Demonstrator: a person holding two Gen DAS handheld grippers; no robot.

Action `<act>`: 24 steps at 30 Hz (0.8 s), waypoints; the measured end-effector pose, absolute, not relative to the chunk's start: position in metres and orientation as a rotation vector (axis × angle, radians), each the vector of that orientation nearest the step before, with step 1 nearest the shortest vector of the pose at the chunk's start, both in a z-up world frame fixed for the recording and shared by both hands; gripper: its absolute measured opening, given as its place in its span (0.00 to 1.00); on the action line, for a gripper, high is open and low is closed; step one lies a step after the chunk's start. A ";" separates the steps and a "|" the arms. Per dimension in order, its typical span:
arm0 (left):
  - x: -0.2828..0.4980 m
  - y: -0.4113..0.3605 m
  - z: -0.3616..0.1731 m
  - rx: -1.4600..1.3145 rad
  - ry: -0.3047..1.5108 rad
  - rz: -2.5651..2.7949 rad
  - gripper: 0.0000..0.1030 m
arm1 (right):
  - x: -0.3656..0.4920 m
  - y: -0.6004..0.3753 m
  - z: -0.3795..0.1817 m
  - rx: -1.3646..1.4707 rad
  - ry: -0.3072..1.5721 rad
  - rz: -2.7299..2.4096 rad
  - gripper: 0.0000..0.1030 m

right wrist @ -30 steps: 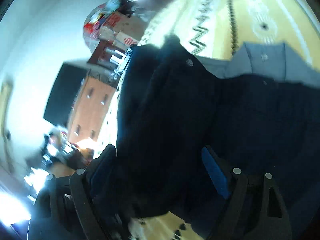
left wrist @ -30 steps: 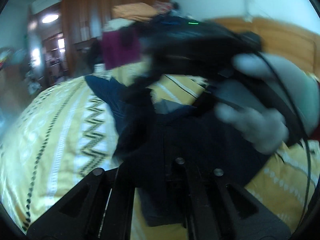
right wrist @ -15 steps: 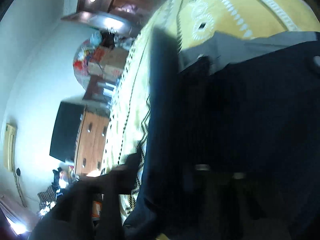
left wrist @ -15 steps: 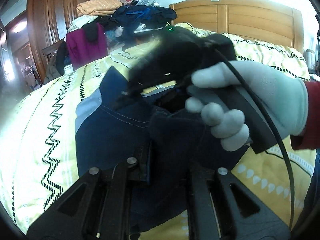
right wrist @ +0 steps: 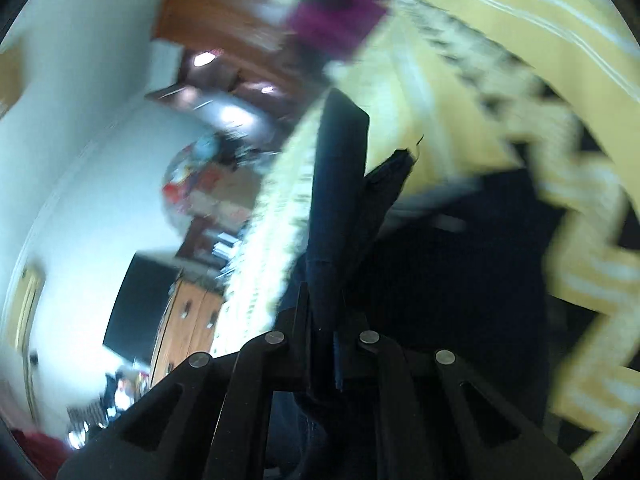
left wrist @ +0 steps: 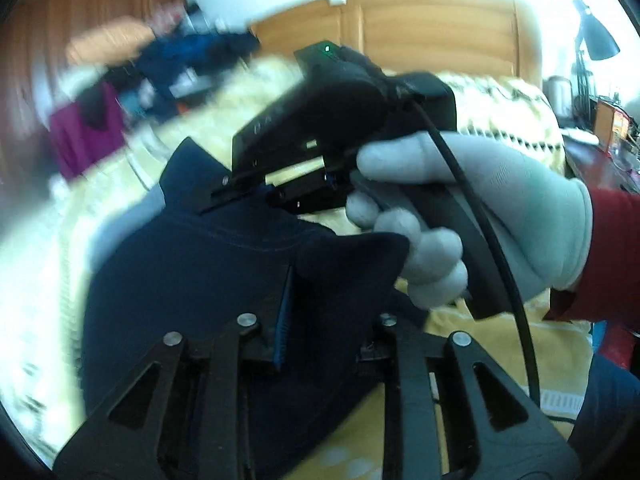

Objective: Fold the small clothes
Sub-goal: 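Grasp the folded shirt edge with the left gripper and fold it over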

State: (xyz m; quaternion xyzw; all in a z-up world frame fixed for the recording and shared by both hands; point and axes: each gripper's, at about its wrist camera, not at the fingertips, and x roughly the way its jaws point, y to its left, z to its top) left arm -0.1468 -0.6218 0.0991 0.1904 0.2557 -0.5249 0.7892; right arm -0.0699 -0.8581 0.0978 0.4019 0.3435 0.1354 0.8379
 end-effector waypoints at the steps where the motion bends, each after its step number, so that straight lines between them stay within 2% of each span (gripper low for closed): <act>1: -0.146 -0.630 0.082 0.424 0.617 -1.152 0.22 | -0.072 -0.872 0.078 0.881 0.750 0.244 0.11; 3: -0.144 -0.641 0.046 0.472 0.723 -1.150 0.22 | -0.077 -0.898 0.032 0.987 0.811 0.193 0.10; 4: -0.146 -0.642 0.043 0.487 0.721 -1.148 0.22 | -0.081 -0.904 0.017 1.016 0.823 0.181 0.05; 5: -0.148 -0.642 0.048 0.484 0.713 -1.148 0.22 | -0.082 -0.906 0.012 1.035 0.808 0.190 0.06; 12: -0.151 -0.652 0.062 0.506 0.767 -1.121 0.23 | -0.077 -0.907 0.043 0.941 0.818 0.171 0.07; 14: -0.149 -0.664 0.060 0.530 0.797 -1.137 0.31 | -0.081 -0.912 0.040 0.938 0.837 0.147 0.06; 15: -0.148 -0.668 0.054 0.522 0.823 -1.143 0.43 | -0.080 -0.911 0.036 0.950 0.847 0.147 0.06; 17: -0.146 -0.673 0.047 0.514 0.834 -1.140 0.50 | -0.073 -0.911 0.026 0.967 0.867 0.134 0.06; 19: -0.149 -0.673 0.052 0.526 0.824 -1.126 0.50 | -0.075 -0.909 0.031 0.953 0.865 0.138 0.07; 22: -0.160 -0.654 0.075 0.501 0.791 -1.139 0.50 | -0.086 -0.911 0.033 1.019 0.882 0.172 0.20; 23: -0.165 -0.640 0.089 0.483 0.761 -1.137 0.50 | -0.097 -0.915 0.039 1.024 0.878 0.174 0.35; 24: -0.168 -0.626 0.099 0.464 0.739 -1.134 0.50 | -0.106 -0.912 0.045 1.015 0.865 0.175 0.42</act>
